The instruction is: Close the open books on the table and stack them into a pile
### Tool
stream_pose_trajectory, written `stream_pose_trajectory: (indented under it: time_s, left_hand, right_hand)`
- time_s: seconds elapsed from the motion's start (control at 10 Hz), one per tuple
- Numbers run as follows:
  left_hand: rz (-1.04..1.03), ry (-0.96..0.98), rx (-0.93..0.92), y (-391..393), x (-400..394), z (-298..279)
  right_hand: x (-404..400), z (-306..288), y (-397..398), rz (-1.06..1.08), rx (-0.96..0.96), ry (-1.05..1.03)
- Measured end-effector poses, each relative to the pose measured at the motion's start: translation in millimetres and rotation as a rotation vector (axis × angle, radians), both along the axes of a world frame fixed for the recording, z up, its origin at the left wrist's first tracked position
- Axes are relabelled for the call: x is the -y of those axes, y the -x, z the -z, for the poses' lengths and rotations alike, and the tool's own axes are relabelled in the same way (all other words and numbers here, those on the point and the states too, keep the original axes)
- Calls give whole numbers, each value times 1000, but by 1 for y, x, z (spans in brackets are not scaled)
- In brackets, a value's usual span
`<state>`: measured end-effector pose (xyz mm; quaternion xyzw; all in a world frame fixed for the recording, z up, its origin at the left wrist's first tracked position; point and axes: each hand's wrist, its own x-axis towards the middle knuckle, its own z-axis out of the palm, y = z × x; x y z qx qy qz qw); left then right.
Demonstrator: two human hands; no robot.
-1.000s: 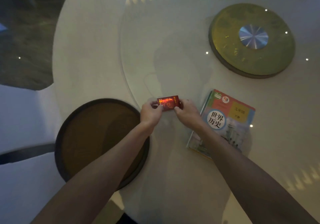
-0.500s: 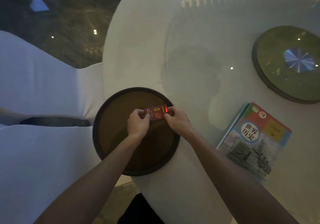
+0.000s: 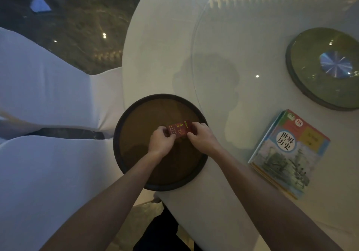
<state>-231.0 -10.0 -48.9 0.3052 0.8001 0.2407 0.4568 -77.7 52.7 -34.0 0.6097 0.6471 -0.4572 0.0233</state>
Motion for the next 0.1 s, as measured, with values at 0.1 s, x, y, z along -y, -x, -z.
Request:
stream_pose_trajectory:
  time_s: [0.1]
  left_hand:
    - [70, -30, -160, -4, -7, -12]
  right_hand:
    - [0, -8, -10, 42, 30, -58]
